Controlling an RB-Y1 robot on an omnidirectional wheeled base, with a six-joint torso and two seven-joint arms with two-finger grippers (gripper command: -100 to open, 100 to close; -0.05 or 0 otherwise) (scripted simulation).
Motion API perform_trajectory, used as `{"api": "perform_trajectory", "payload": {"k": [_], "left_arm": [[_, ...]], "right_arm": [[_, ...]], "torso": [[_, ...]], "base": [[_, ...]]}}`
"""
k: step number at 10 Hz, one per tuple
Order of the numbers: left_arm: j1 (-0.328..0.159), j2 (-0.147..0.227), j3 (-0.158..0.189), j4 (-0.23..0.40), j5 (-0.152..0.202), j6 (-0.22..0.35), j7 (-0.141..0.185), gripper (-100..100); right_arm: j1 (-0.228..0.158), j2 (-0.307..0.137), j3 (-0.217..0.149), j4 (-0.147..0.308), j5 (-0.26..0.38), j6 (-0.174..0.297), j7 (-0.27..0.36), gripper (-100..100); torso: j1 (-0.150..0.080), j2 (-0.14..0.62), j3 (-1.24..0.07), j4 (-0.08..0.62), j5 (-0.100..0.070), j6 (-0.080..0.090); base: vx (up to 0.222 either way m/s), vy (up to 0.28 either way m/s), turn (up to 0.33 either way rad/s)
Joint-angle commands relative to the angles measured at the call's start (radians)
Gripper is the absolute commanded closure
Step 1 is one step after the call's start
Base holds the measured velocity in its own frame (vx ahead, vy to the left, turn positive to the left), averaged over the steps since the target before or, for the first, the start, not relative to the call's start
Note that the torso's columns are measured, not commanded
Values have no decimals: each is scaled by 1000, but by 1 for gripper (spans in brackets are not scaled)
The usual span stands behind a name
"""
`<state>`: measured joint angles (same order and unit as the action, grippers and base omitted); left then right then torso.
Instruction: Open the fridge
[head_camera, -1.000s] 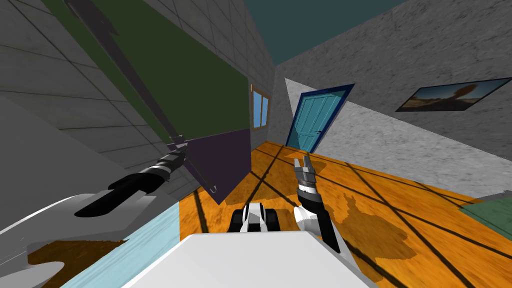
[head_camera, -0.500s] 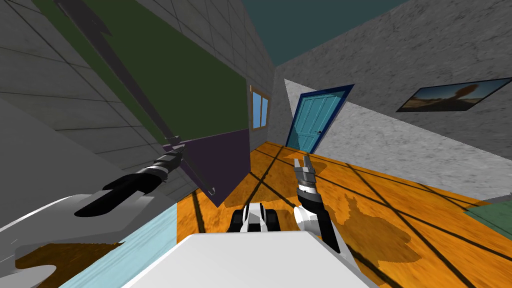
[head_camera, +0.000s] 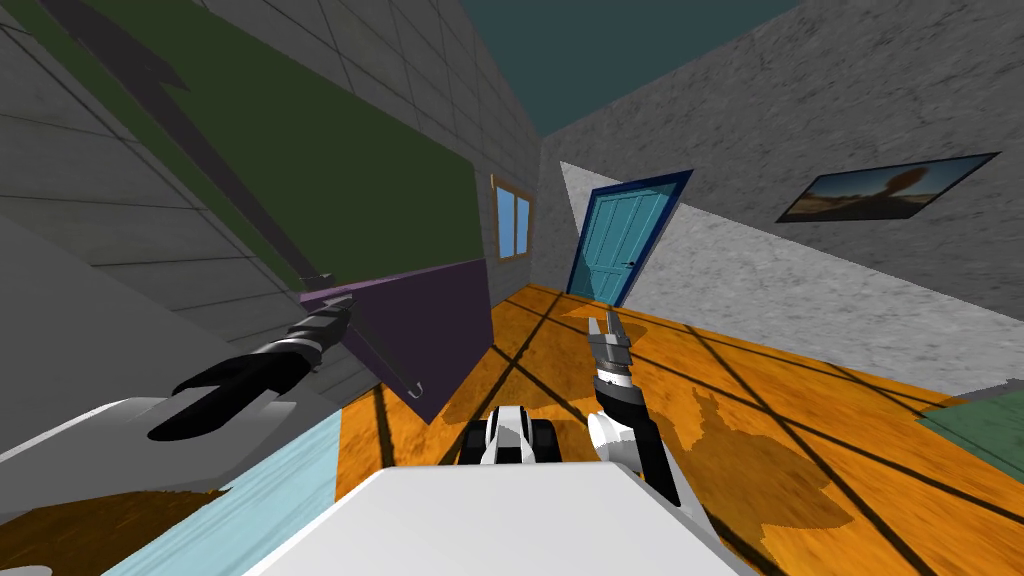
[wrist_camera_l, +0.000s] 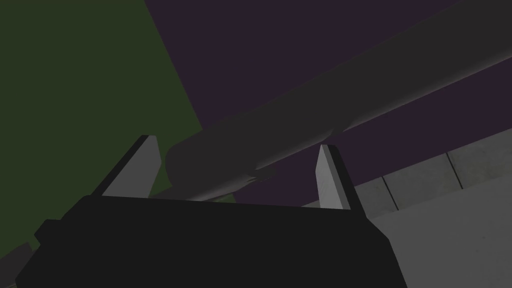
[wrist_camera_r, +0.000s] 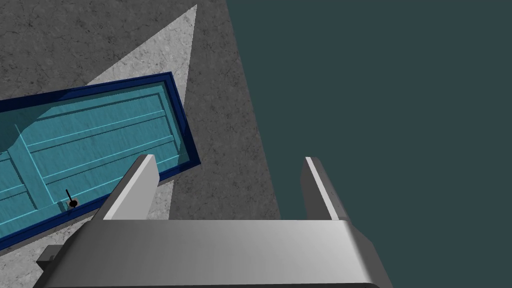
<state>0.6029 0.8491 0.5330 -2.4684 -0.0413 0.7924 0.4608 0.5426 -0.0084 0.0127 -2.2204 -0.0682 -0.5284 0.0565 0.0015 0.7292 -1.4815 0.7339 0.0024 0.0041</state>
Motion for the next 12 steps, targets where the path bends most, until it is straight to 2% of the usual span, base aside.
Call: {"api": "perform_trajectory", "payload": {"k": [1,2,3,4,5,6,7,8,9,10,11,12], "left_arm": [[43,20,12,-7,-49,48,72,100],[43,20,12,-7,-49,48,87,100],[71,34,22,-10,-83,77,121,100],[71,34,22,-10,-83,77,136,100],[99,48,31,-13,-117,107,170,100],[99,48,31,-13,-117,107,185,100],[127,63,41,-16,-151,136,219,100],[127,63,41,-16,-151,136,234,100],[154,77,50,-19,-185,165,268,100],[154,77,50,-19,-185,165,284,100],[182,91,60,-22,-218,195,317,100],[182,91,60,-22,-218,195,333,100]], "right_arm": [[0,0,0,0,0,0,0,0],[0,0,0,0,0,0,0,0],[0,0,0,0,0,0,0,0],[0,0,0,0,0,0,0,0],[0,0,0,0,0,0,0,0],[0,0,0,0,0,0,0,0],[0,0,0,0,0,0,0,0],[0,0,0,0,0,0,0,0],[0,0,0,0,0,0,0,0],[0,0,0,0,0,0,0,0],[0,0,0,0,0,0,0,0],[0,0,0,0,0,0,0,0]], "torso": [[2,0,0,0,0,1],[1,1,1,-1,2,0],[3,1,1,0,2,-1],[-1,1,1,0,1,0],[0,1,1,0,1,1],[-1,3,2,0,1,-1],[2,3,2,1,1,0],[1,3,2,2,0,-1],[3,4,3,2,0,0],[-3,4,3,2,-1,0],[0,5,3,3,-2,-1],[-3,7,5,4,-2,-1]], "base": [[-13,-171,-29],[0,-169,-4],[15,-214,-14],[1,-193,4],[-9,-217,-33],[3,-193,-3],[22,-205,-25],[2,-162,4],[16,-234,-26],[11,-191,3],[-7,-213,-34],[-1,-174,-10]]}}
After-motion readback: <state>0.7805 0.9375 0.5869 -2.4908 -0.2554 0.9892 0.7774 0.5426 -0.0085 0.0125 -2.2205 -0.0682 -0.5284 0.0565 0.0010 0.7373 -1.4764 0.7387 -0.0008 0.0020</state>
